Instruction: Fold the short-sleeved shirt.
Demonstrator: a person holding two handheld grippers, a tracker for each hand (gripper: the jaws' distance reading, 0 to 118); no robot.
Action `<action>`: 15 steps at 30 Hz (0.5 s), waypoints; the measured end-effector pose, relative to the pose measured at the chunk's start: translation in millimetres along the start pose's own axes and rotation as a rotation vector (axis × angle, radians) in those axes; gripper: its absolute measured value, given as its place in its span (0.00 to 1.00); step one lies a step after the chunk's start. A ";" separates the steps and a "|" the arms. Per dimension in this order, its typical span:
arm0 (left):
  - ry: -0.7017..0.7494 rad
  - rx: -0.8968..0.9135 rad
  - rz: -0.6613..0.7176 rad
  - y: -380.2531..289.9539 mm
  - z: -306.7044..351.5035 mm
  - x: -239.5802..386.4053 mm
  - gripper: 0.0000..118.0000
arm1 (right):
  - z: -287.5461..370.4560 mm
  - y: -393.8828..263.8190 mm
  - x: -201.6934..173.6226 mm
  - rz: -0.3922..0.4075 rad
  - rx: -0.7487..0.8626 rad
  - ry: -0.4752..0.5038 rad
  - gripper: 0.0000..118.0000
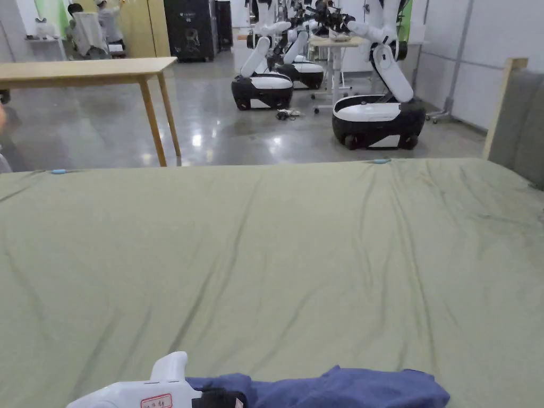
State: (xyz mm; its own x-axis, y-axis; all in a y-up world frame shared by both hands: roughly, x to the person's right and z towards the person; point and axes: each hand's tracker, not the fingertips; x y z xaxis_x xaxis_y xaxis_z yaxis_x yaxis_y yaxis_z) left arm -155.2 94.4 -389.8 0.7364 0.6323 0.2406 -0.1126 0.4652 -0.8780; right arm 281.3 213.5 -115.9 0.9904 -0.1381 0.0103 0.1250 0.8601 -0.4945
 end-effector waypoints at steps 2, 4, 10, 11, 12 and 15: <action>-0.026 0.015 0.010 2.0 4.9 -1.3 0.30 | 0.6 -1.7 3.7 -0.006 -0.003 -0.010 0.00; -0.128 0.011 0.021 2.5 10.6 4.4 0.79 | -0.5 -2.1 4.8 -0.012 -0.006 -0.011 0.00; -0.170 0.113 -0.079 12.8 60.4 31.7 1.00 | -6.3 -1.7 1.4 -0.007 -0.015 0.008 0.00; -0.173 0.168 -0.085 12.1 73.3 36.4 1.00 | -7.5 -1.1 0.3 -0.004 -0.015 0.014 0.00; -0.181 0.207 -0.085 12.2 85.5 35.8 1.00 | -8.5 -0.6 -0.8 0.000 -0.014 0.020 0.00; -0.195 0.262 -0.097 5.4 121.3 31.0 0.99 | -11.3 0.8 -3.7 0.007 -0.007 0.036 0.00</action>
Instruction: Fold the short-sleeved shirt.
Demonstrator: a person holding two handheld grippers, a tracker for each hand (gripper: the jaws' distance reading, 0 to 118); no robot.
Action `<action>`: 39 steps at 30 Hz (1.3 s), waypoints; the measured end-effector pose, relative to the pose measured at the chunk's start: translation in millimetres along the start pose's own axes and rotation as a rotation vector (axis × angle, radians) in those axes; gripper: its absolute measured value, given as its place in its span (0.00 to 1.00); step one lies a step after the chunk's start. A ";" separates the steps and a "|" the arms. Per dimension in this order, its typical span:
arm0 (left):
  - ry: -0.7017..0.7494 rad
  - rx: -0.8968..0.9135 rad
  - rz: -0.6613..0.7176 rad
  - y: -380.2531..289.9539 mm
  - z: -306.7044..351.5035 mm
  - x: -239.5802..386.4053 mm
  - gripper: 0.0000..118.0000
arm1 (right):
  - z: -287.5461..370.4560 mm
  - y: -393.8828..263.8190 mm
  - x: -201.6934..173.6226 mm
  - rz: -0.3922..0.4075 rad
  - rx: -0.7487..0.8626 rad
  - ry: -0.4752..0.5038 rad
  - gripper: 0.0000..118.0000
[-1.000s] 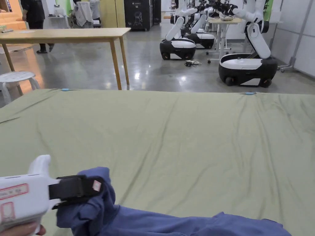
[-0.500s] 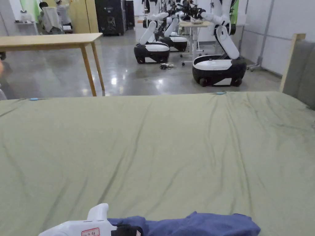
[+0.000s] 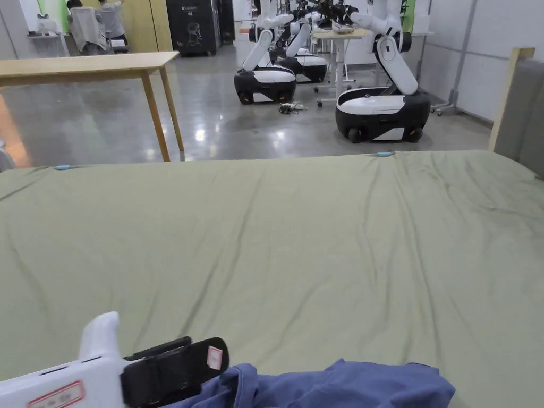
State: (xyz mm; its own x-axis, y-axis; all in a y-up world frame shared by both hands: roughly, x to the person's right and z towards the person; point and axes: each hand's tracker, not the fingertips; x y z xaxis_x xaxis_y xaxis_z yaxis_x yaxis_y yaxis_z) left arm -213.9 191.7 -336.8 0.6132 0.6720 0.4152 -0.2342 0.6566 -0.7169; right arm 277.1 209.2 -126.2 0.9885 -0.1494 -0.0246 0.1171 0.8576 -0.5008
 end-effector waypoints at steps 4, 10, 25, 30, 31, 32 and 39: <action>0.164 0.072 -0.243 -20.2 41.2 8.5 0.23 | -4.7 2.9 -5.1 0.003 0.010 0.031 0.00; 0.228 -0.040 -0.232 -42.8 32.1 -20.8 0.00 | -13.3 6.8 -15.4 0.029 -0.005 0.057 0.00; -0.060 -0.302 0.149 -54.8 -143.7 -58.7 0.00 | 6.2 5.1 -14.2 0.028 -0.005 0.016 0.00; -0.031 -0.302 0.158 -60.1 -155.9 -60.3 0.00 | 8.1 3.5 -10.2 0.019 -0.013 -0.007 0.00; -0.032 -0.300 0.164 -59.6 -154.1 -60.3 0.00 | 8.0 2.9 -9.4 0.019 -0.015 -0.009 0.00; -0.035 -0.301 0.167 -58.7 -152.6 -59.9 0.00 | 7.6 2.6 -9.0 0.018 -0.017 -0.010 0.00; -0.173 -0.206 0.101 -35.5 -94.6 -19.1 0.00 | 1.9 5.0 -13.5 0.020 -0.004 0.018 0.00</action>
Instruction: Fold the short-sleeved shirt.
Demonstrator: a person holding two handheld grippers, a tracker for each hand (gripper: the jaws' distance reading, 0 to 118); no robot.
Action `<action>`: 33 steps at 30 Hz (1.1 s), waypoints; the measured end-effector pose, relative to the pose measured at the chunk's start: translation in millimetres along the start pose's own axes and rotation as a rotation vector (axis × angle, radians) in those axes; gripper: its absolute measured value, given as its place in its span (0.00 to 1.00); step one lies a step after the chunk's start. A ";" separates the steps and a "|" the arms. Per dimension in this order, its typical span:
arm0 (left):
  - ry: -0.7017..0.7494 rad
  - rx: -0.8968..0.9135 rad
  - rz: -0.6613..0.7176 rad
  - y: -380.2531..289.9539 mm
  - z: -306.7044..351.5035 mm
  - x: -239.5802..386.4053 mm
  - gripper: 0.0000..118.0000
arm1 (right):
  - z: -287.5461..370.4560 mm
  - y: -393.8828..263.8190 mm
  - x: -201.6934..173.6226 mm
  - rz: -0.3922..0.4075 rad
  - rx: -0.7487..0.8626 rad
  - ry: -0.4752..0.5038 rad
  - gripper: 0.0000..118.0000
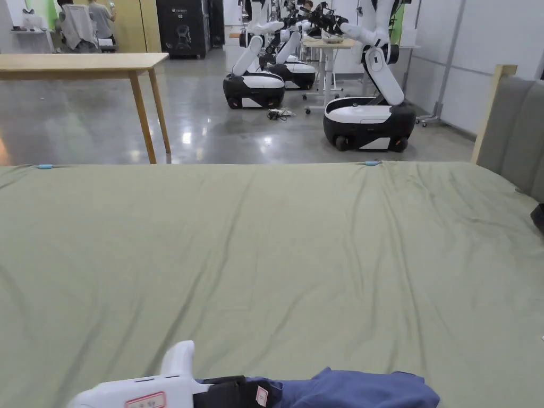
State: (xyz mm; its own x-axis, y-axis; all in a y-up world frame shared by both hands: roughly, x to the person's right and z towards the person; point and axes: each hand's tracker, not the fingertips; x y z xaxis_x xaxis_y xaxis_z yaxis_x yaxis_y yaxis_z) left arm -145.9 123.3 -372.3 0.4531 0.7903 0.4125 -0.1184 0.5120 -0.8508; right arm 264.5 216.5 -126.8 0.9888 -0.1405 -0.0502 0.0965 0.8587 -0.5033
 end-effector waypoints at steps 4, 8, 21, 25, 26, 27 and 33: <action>0.018 0.114 -0.118 -7.4 65.3 33.6 0.00 | -3.0 4.0 -5.9 0.022 0.041 0.046 0.00; 0.031 0.207 -0.124 -27.4 131.4 43.9 0.00 | -10.0 4.5 -12.2 0.036 0.061 0.083 0.00; 0.115 0.211 0.133 6.6 140.7 -44.3 0.70 | -24.3 6.5 -31.8 0.076 0.031 0.147 0.00; 0.143 0.157 0.230 20.3 129.0 -113.6 1.00 | -15.3 5.2 -26.0 0.072 0.036 0.112 0.00; 0.190 0.139 0.237 22.8 126.7 -127.9 1.00 | -13.9 5.4 -24.4 0.070 0.033 0.104 0.00; 0.209 0.108 0.242 24.1 124.5 -140.0 1.00 | -13.0 4.9 -22.5 0.068 0.031 0.097 0.00; 0.012 0.112 0.304 13.5 103.8 -125.1 1.00 | -12.9 3.6 -16.8 0.060 0.023 0.069 0.00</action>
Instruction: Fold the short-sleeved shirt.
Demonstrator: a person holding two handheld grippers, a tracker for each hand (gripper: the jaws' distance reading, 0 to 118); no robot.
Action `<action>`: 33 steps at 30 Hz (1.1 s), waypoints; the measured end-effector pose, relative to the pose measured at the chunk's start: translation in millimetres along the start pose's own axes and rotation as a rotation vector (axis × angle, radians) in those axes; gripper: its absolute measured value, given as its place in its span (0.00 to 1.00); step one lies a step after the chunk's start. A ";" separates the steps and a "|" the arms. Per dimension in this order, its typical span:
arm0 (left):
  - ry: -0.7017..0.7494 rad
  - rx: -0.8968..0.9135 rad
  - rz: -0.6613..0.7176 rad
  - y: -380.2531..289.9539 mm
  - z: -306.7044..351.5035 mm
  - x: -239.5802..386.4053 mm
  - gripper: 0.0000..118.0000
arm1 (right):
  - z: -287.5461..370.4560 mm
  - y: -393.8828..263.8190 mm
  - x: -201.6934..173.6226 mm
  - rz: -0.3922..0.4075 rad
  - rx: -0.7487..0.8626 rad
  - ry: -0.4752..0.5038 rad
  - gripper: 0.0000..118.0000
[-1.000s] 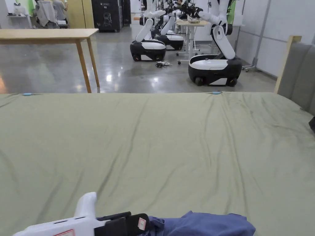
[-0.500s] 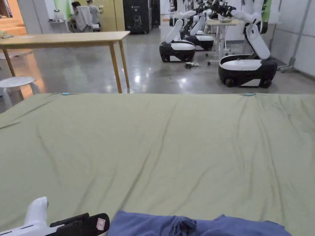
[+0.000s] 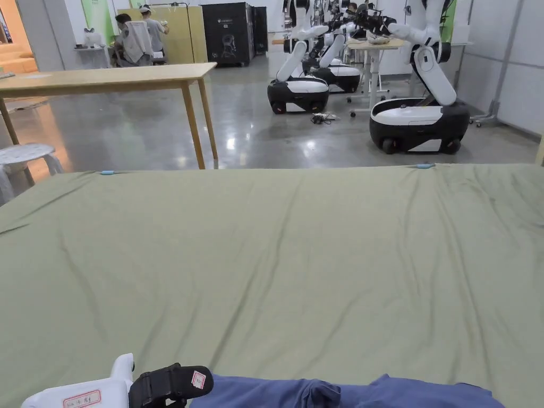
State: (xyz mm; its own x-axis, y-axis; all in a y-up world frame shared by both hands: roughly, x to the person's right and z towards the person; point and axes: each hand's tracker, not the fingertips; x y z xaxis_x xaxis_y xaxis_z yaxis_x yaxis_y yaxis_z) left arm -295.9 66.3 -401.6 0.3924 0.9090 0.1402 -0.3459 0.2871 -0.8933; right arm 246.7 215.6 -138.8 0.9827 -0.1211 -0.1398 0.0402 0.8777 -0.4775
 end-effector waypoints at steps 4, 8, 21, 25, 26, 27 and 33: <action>-0.017 -0.034 0.008 -9.0 -12.4 -1.1 1.00 | -2.7 1.6 -2.9 0.000 -0.005 0.010 0.00; -0.101 -0.070 0.007 -10.6 -24.3 5.6 1.00 | -5.8 1.6 -5.0 0.010 -0.014 0.020 0.00; 0.108 -0.021 -0.103 -18.3 -33.5 11.9 0.12 | -1.9 1.7 -1.9 0.009 -0.017 0.005 0.00; 0.132 0.007 -0.139 -9.7 -11.6 22.4 0.12 | -0.7 2.8 -2.0 0.011 -0.016 0.004 0.00; 0.158 0.021 -0.157 -5.8 -1.3 22.9 0.12 | -0.2 3.1 -2.4 0.015 -0.016 0.005 0.00; 0.152 0.033 -0.143 -2.2 11.4 21.4 0.12 | 0.3 3.2 -2.7 0.018 -0.017 0.006 0.00; 0.258 0.191 -0.052 9.5 89.5 10.0 0.12 | -4.3 1.0 -2.8 0.008 -0.011 0.023 0.00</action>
State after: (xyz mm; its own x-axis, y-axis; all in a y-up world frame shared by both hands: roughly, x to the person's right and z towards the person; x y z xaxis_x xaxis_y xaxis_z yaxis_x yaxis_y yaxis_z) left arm -371.5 105.2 -370.5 0.6082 0.7922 0.0490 -0.4640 0.4050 -0.7878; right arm 243.2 214.8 -142.6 0.9786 -0.1246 -0.1636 0.0301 0.8738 -0.4854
